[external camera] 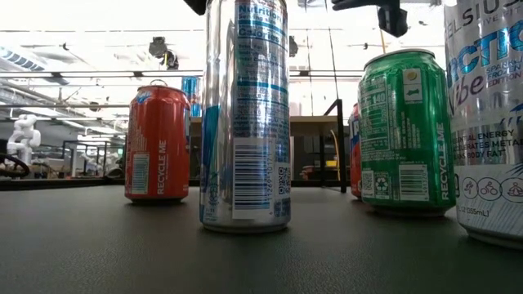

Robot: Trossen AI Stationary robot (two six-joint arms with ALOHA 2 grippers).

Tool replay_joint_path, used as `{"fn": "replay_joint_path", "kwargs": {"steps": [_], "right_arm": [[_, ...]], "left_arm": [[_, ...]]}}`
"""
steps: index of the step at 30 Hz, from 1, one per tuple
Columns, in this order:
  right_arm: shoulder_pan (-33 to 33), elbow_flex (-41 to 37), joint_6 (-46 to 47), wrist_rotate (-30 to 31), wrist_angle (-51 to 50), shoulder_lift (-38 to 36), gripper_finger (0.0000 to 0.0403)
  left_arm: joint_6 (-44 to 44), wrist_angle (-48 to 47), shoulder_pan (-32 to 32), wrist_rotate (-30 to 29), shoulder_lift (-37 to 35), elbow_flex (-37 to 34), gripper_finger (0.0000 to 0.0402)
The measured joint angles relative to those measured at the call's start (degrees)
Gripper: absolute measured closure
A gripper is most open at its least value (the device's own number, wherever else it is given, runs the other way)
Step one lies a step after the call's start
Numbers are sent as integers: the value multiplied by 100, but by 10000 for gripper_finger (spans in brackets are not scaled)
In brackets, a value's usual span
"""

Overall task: Place canned beverage on shelf
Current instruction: Put the bottom blue soda can on the shelf

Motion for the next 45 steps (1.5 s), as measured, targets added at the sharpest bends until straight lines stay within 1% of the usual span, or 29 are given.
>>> {"fn": "replay_joint_path", "kwargs": {"steps": [3,6,13,19,30,37,45], "right_arm": [[1,0,52,-17,7,76,390],[2,0,125,-17,-49,94,390],[2,0,125,-21,-85,90,390],[2,0,102,-37,-92,90,390],[2,2,-4,-44,-184,90,390],[2,2,-51,-39,-175,87,390],[2,2,-76,-31,-173,87,390]], "left_arm": [[-46,96,2,-51,178,0,82],[-44,293,3,-71,277,0,69],[-35,585,-15,-82,460,0,7],[142,610,-73,-129,660,-10,20],[247,776,-115,-208,947,-15,22],[306,858,-121,-208,993,-21,22],[293,1043,-121,-236,993,-245,22]]}}
